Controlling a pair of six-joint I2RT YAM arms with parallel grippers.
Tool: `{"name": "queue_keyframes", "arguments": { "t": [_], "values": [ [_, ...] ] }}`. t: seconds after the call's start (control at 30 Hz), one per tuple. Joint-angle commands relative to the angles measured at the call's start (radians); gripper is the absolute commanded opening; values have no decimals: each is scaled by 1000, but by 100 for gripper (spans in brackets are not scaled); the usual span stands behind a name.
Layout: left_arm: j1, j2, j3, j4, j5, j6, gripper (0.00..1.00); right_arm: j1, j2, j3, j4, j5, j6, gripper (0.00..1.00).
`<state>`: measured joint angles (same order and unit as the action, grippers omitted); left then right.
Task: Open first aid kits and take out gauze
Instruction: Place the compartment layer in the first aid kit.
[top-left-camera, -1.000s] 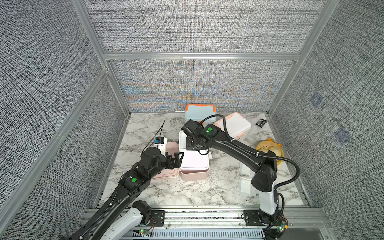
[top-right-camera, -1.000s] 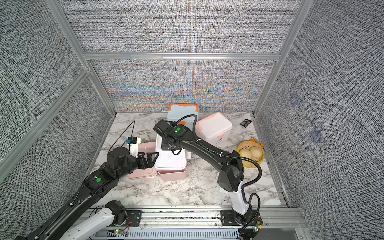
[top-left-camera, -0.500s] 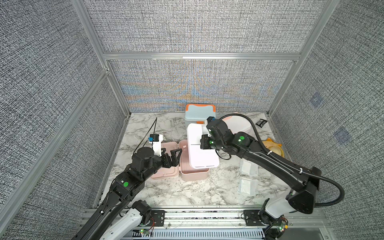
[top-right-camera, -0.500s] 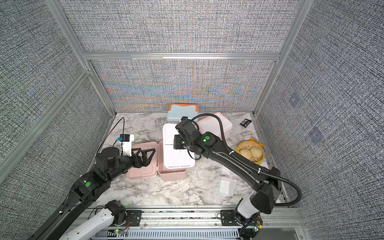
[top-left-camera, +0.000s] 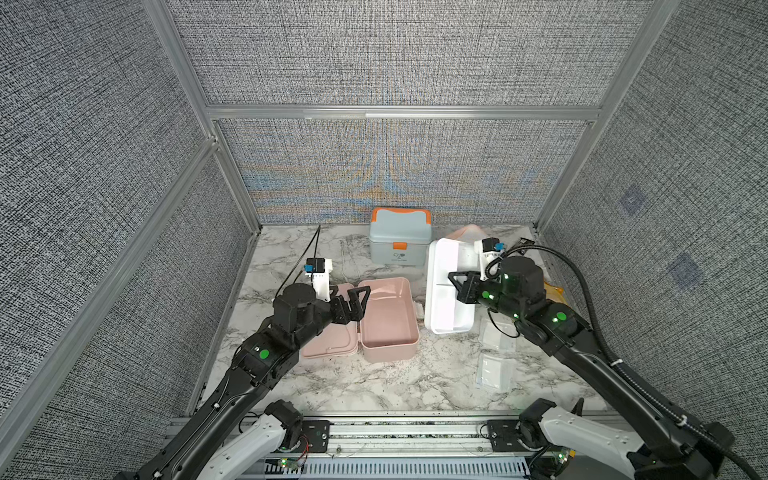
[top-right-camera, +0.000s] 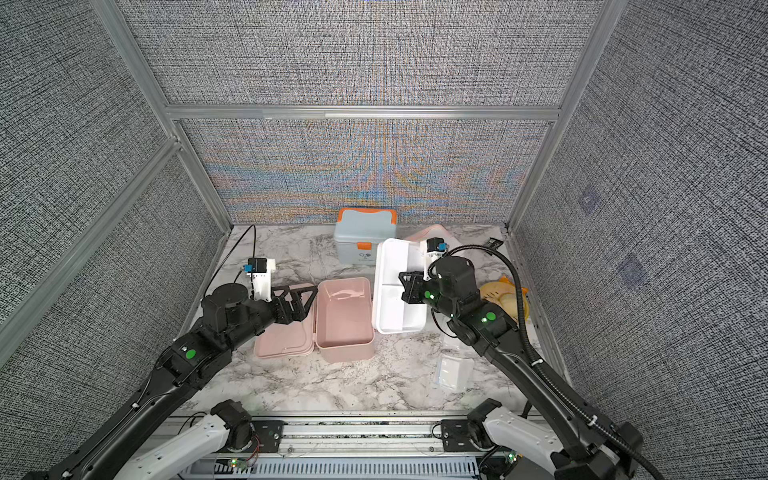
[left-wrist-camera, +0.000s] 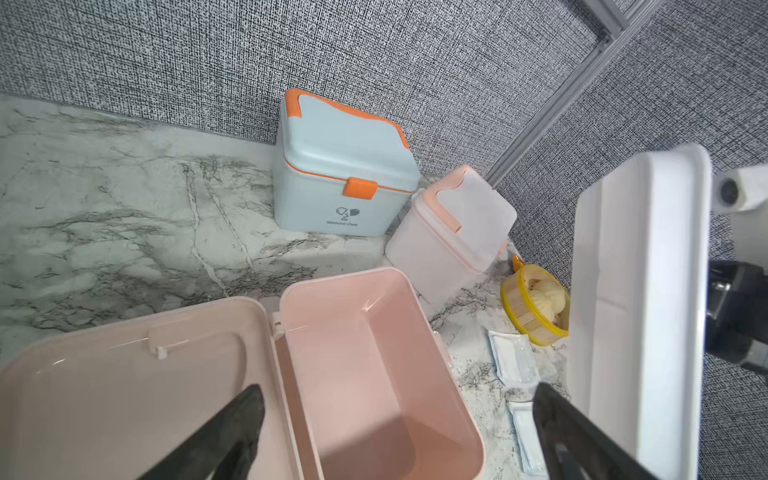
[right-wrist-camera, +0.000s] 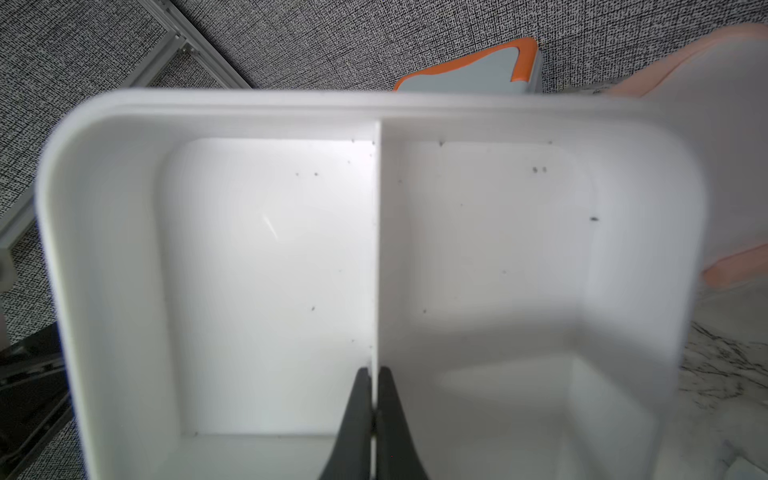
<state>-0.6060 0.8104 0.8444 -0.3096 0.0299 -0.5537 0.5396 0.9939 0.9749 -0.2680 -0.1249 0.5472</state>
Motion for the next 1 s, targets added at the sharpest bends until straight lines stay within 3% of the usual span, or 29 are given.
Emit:
{"name": "queue_keyframes", "arguments": {
  "t": [0.0,0.23,0.47,0.73,0.97],
  "values": [
    [2,36,-3,65,-21,-22,100,-40,-42,-69,95,-100,-16,0],
    [2,84,-42,103,-65,-74,100,-121,-103,-168,145,-226,-15,0],
    [2,38,-57,42,-93,-121,100,-124,-77,-136,148,-300,-6,0],
    [3,-3,24,-221,-77,-82,100,-69,38,-4,120,-355,61,0],
    [11,-23,49,-247,-6,-31,100,41,258,226,-31,-297,99,0]
  ]
}}
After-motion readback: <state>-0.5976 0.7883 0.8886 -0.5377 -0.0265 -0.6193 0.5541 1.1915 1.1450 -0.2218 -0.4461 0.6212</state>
